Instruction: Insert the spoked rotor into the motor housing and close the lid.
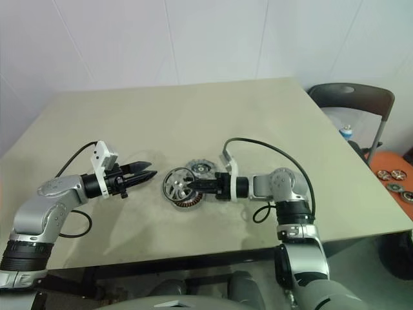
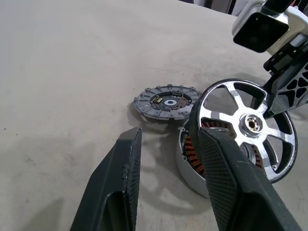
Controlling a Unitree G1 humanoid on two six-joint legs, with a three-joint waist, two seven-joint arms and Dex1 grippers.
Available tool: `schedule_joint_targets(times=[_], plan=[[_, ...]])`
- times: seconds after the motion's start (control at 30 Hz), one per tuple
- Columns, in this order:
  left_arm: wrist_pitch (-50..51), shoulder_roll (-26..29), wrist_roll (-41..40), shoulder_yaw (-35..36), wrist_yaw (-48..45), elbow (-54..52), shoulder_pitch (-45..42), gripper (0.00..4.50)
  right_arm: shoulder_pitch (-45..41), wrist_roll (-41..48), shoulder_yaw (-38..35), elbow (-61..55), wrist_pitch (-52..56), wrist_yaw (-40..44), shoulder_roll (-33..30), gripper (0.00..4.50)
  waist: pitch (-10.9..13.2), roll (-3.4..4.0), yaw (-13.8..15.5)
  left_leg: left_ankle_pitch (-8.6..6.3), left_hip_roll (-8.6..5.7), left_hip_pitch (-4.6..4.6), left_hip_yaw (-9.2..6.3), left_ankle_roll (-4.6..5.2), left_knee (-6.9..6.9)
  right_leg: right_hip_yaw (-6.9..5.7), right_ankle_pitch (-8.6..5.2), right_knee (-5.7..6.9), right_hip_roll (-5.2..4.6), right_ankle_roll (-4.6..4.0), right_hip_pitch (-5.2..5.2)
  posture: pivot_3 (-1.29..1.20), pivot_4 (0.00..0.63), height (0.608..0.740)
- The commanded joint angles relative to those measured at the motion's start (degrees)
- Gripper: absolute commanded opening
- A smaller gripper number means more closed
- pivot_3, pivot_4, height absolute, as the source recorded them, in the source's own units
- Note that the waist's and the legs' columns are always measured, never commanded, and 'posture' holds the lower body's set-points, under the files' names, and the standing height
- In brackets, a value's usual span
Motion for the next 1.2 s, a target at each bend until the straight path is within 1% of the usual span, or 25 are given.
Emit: schedule_joint_targets(times=[0.03,0.5,0.67,0.73,0.77,0.83,1.2], plan=[[-1.25,0.35,-0.16,0.95,-0.13,-0.75,-0.96,1.99,0.0,1.08,0.22,-2.15,-0.08,0.26,0.47,0.85,0.0,0.0,0.01,0.0,0.0,0.0,0.0,0.0,0.0,0.0,0.0,0.0,0.0,0.0,0.0,0.0,0.0,0.74],[-1.27,0.36,-0.19,1.09,0.09,-0.97,-0.7,1.99,0.81,0.21,2.4,-1.77,-1.44,0.9,-0.55,0.85,0.0,0.0,-0.01,0.0,0.0,0.0,0.0,0.0,0.0,0.0,0.0,-0.01,0.0,0.0,0.0,0.0,0.0,0.74],[-1.32,0.33,-0.19,1.09,0.13,-1.0,-0.61,1.99,1.86,-1.8,4.27,-2.38,-5.49,0.61,-1.05,0.85,0.0,0.0,0.02,0.0,0.0,0.0,0.0,0.0,0.0,0.0,0.0,-0.01,0.0,0.0,0.0,0.0,0.0,0.74],[-1.27,0.33,-0.21,1.06,0.17,-1.06,-0.61,1.99,2.02,-1.61,4.21,-2.11,-5.59,1.02,-1.19,1.29,0.0,0.0,-0.01,0.0,0.0,0.0,0.01,0.0,0.0,0.0,0.0,-0.01,0.0,0.0,0.0,0.0,0.0,0.74],[-1.26,0.33,-0.24,1.06,0.17,-1.06,-0.6,1.99,1.85,-1.28,3.64,-1.76,-4.77,0.7,-1.06,1.43,0.0,0.0,0.0,0.0,0.0,0.0,0.01,0.0,0.01,0.0,0.0,0.0,0.0,0.0,0.0,0.0,0.0,0.74],[-1.3,0.37,-0.25,1.06,0.13,-1.01,-0.58,1.99,1.19,-0.43,1.76,-0.51,-2.76,-0.41,-0.44,2.05,0.0,-0.01,0.01,0.0,0.0,0.01,0.0,0.0,0.01,0.0,0.0,0.0,0.0,0.0,0.01,0.0,0.0,0.74],[-2.02,0.26,0.0,0.76,-0.12,0.18,-1.46,1.99,0.67,-0.68,-0.28,-1.53,-3.45,-1.35,-1.02,2.05,0.0,0.0,0.06,0.0,0.0,0.01,0.0,0.0,0.0,0.0,0.0,0.0,0.0,0.0,0.01,0.0,0.0,0.74]])
